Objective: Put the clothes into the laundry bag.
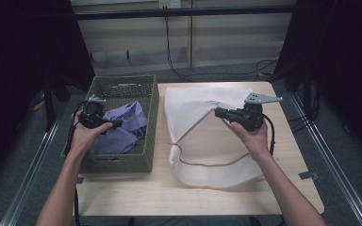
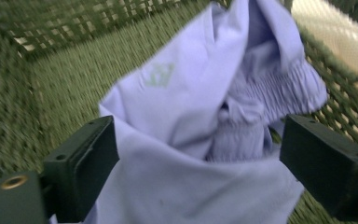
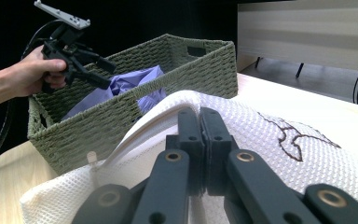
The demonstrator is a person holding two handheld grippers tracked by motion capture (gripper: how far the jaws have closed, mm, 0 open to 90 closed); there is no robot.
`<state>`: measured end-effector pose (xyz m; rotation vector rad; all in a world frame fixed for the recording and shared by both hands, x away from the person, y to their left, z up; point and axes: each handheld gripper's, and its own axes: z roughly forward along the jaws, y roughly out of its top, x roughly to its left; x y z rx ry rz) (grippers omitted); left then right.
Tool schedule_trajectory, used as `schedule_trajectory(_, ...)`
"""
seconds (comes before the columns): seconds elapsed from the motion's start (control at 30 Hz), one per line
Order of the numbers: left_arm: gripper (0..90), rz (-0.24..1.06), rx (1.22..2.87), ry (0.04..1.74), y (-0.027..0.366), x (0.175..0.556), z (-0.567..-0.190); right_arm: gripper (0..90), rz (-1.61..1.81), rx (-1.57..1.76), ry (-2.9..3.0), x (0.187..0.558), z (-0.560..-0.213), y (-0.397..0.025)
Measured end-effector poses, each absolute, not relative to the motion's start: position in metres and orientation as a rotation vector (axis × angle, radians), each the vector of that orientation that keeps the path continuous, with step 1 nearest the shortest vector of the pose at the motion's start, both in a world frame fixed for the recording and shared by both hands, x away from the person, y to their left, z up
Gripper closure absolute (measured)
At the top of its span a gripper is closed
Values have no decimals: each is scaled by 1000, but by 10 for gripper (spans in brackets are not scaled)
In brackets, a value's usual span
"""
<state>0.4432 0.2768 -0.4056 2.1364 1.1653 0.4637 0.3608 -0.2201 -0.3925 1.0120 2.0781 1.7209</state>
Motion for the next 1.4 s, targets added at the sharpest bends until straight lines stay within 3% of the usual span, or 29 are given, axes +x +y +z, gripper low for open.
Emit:
schedule_trajectory(0.9, 33, 226, 2391, 1240, 261, 470, -452, 891, 1704, 1000, 2100, 359, -394, -216)
schedule_trajectory(1.4, 15, 274, 2488, 1235, 257, 471, -473, 891, 1707, 999, 2100, 358, -394, -217)
